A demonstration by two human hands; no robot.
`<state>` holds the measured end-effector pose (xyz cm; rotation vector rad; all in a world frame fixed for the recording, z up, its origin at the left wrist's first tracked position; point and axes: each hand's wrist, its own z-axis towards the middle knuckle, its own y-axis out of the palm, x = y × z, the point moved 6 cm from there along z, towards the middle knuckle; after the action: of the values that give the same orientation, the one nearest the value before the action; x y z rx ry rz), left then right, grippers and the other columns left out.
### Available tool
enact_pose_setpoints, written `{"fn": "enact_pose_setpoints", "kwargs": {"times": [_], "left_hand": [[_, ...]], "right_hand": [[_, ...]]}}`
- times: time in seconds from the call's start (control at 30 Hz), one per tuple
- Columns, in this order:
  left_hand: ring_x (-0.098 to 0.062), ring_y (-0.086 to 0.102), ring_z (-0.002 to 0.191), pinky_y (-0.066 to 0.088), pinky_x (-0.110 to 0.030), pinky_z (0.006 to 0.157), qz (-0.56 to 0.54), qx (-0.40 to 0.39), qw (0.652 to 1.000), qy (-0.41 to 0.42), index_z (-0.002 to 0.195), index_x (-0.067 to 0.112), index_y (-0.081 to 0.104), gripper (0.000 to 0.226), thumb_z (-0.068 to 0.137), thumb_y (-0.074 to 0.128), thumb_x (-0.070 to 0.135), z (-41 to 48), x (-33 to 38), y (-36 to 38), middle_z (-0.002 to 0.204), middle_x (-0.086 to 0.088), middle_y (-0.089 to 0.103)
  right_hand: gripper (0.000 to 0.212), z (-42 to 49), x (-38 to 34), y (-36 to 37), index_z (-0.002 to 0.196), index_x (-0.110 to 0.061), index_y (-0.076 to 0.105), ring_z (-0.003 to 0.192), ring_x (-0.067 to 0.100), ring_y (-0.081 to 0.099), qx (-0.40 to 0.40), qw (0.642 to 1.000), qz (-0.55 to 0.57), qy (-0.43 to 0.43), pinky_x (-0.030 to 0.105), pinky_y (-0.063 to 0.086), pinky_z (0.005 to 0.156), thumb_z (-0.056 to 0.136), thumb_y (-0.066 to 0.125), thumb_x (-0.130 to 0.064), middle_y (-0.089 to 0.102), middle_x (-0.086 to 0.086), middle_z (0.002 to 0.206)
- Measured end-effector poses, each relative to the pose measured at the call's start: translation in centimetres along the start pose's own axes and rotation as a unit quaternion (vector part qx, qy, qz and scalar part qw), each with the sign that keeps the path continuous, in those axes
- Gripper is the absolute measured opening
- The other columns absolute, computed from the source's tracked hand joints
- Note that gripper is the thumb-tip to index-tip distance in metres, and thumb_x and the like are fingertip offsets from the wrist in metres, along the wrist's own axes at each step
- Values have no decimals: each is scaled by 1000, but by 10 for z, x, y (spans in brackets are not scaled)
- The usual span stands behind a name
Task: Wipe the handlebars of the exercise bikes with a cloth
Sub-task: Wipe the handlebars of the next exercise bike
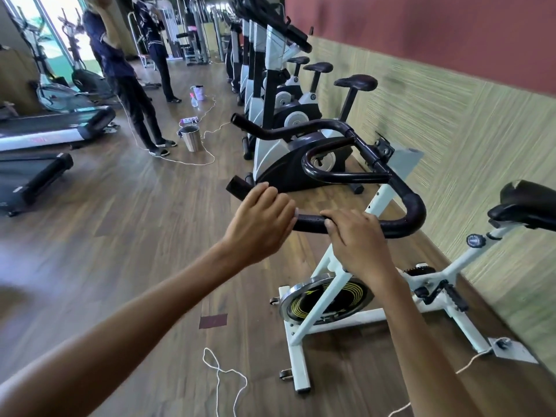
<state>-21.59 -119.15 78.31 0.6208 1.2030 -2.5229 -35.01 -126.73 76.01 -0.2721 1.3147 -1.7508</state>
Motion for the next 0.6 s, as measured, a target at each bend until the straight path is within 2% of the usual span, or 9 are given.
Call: {"fn": "enact_pose_setpoints", "kwargs": {"times": [0.07, 0.13, 0.27, 0.33, 0.43, 0.5, 0.6], "left_hand": [[-29, 53, 82, 42, -43, 94, -14, -3, 1000, -20, 94, 9, 59, 34, 103, 33, 28, 3, 19, 6, 91, -9, 60], [-28, 54, 81, 43, -41, 90, -30, 7, 1000, -3, 94, 9, 60, 34, 103, 34, 30, 7, 24, 7, 91, -8, 62], [-27, 53, 77, 43, -40, 85, -15, 57, 997, 47, 89, 14, 59, 30, 102, 38, 30, 0, -9, -8, 86, -6, 60], [-27, 53, 75, 45, -41, 83, 7, 78, 996, 33, 86, 13, 59, 28, 101, 41, 27, -1, -21, -13, 82, -6, 58], [-30, 52, 77, 44, -44, 87, 21, 44, 999, -6, 86, 10, 58, 30, 101, 37, 24, 4, -6, -5, 83, -9, 59], [-30, 52, 78, 44, -44, 88, 15, 20, 1000, 11, 89, 10, 57, 31, 102, 35, 26, 3, 8, 2, 86, -10, 59], [-28, 52, 76, 43, -42, 83, 1, 43, 998, 46, 88, 13, 58, 30, 102, 37, 28, 3, -12, -7, 85, -7, 59]], "right_hand": [[28, 0, -1, 1, 122, -23, 58, 101, 19, 54, 3, 1000, -18, 7, 32, 28, 95, 102, 38, -27, 65, -5, 110], [29, 1, 0, 2, 123, -24, 58, 102, 18, 53, -6, 1000, -14, 5, 31, 27, 97, 102, 37, -27, 64, -6, 111], [29, 1, 1, 0, 121, -25, 58, 104, 17, 52, -8, 1000, -5, 3, 32, 26, 100, 102, 36, -26, 63, -8, 114], [29, 0, 0, 2, 118, -25, 59, 102, 17, 52, 4, 1000, -5, 8, 33, 26, 100, 102, 34, -27, 64, -9, 111], [43, 0, -2, 5, 115, -24, 60, 97, 18, 53, 28, 999, -23, 18, 32, 27, 95, 97, 23, -35, 65, -7, 105], [50, 0, -5, 6, 115, -24, 59, 95, 18, 52, 32, 998, -44, 12, 31, 26, 93, 95, 16, -39, 64, -7, 102], [48, -1, -3, 6, 114, -24, 58, 92, 18, 53, 38, 997, -61, 3, 32, 27, 91, 96, 16, -37, 64, -7, 100]]}}
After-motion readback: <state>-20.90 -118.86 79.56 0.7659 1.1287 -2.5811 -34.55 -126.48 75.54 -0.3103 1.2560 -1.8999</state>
